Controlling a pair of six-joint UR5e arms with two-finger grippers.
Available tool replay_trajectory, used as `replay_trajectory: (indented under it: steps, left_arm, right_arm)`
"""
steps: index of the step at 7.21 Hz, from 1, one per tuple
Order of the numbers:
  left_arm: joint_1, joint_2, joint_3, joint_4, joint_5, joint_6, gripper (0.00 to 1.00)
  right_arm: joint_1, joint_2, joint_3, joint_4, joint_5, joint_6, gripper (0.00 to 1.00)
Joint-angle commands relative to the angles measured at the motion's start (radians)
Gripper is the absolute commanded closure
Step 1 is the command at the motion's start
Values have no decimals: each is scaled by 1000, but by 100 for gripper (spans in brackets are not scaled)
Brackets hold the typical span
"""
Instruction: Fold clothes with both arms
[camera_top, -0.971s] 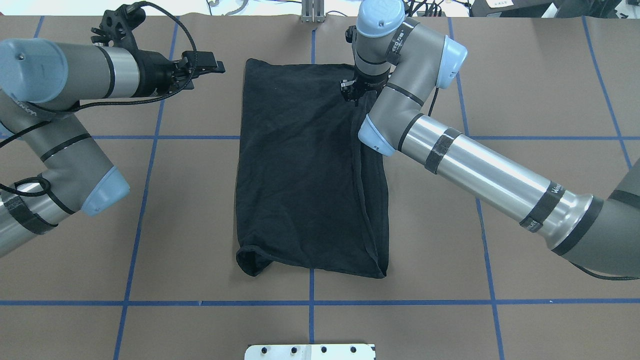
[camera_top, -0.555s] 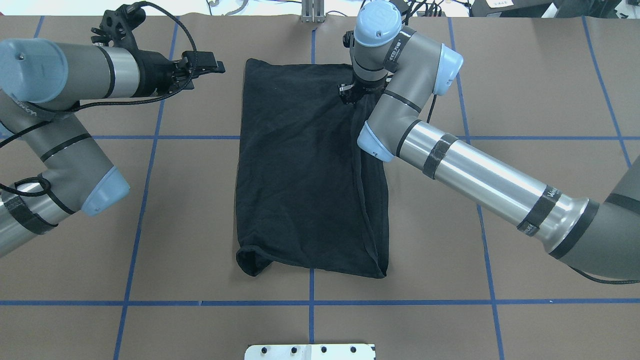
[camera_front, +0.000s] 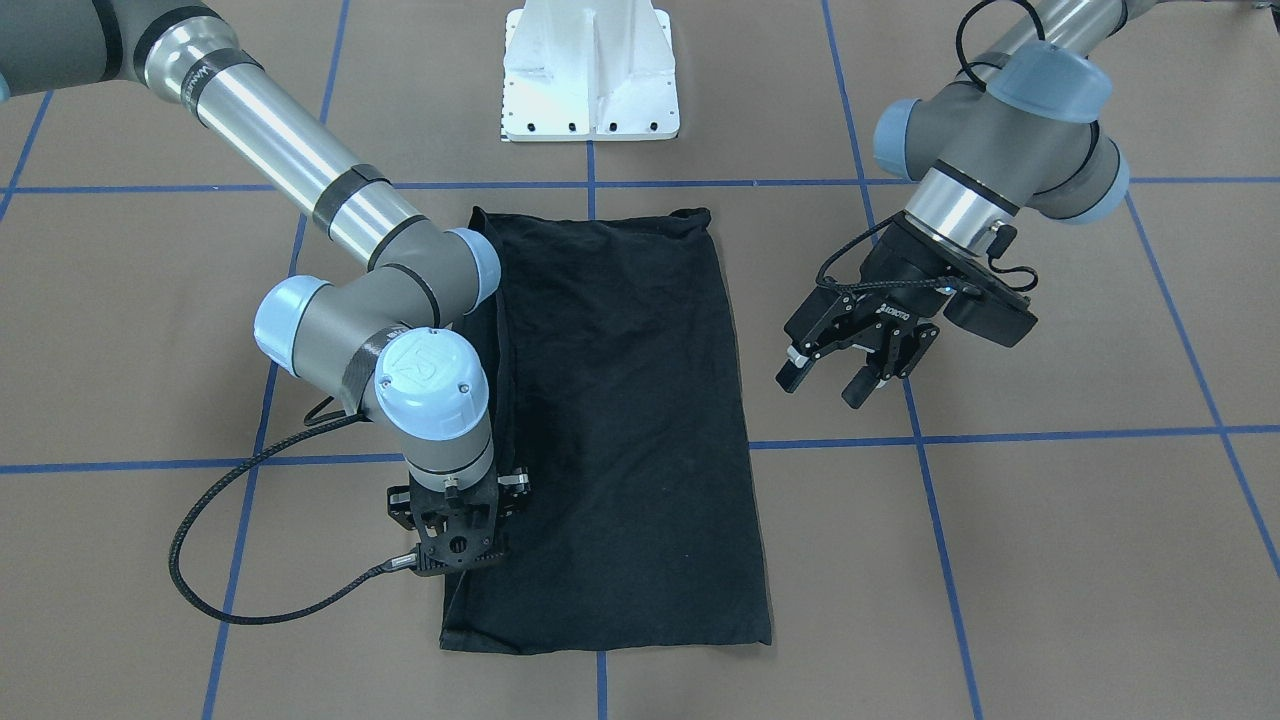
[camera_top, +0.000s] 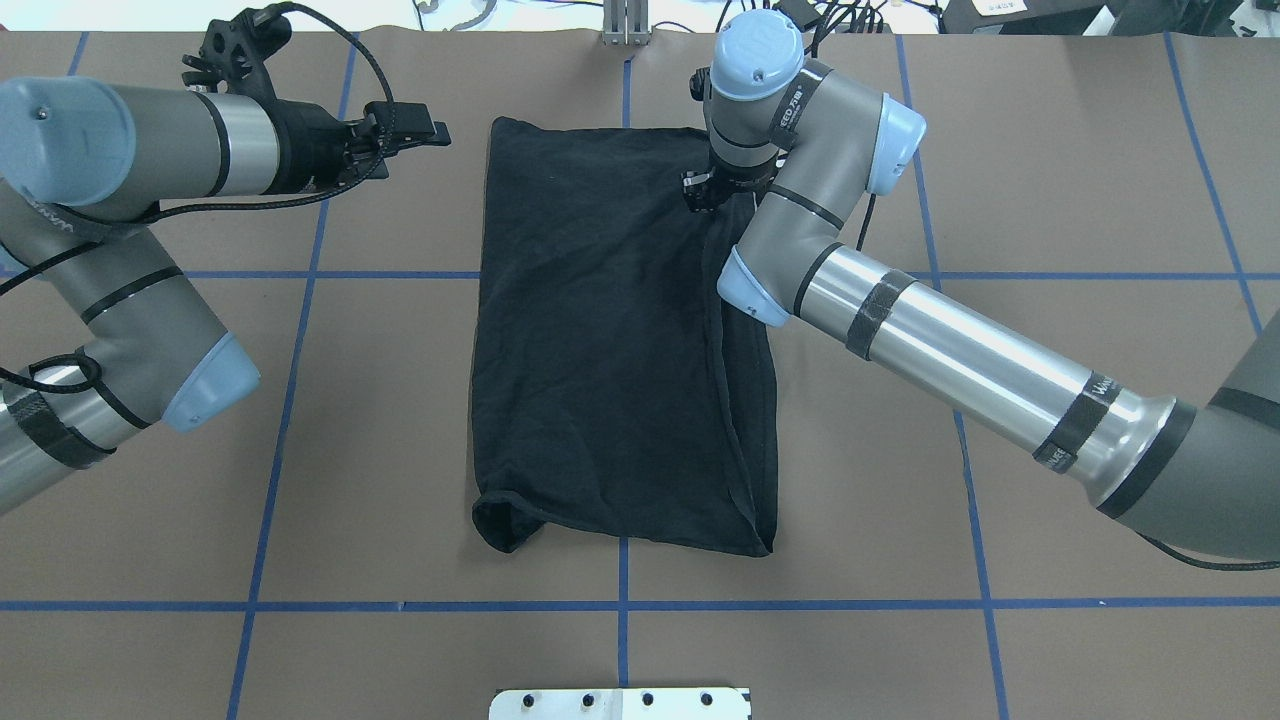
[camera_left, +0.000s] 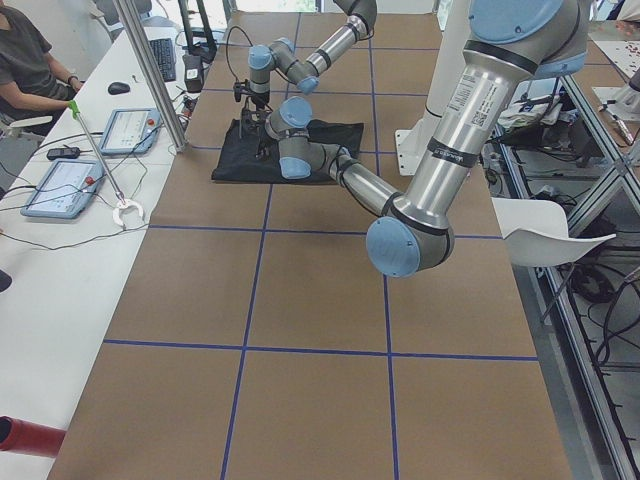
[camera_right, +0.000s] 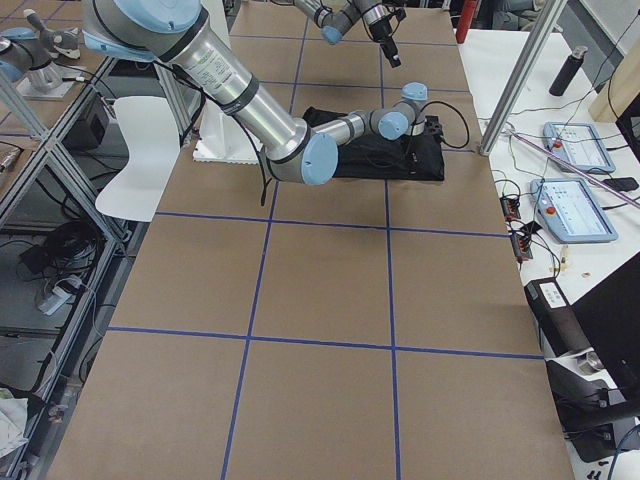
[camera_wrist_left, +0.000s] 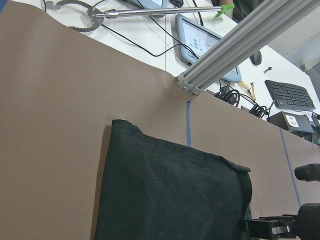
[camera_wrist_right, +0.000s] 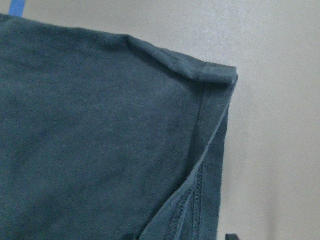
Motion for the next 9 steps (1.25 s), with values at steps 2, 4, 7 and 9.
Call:
replay_trajectory:
  steps: [2, 4, 7, 9]
  left_arm:
    - [0, 0, 0, 0, 0, 0, 0]
    - [0, 0, -2, 0, 0, 0, 0]
    - [0, -2, -2, 0, -2, 0, 0]
    - [0, -3, 0, 0, -2, 0, 0]
  right_arm:
    - [15, 7, -1, 13, 0, 0, 15]
    - [12, 7, -2, 15, -14, 2, 14]
    - [10, 7, -53, 61, -26, 0, 14]
    - [13, 5, -50, 59, -22, -9, 14]
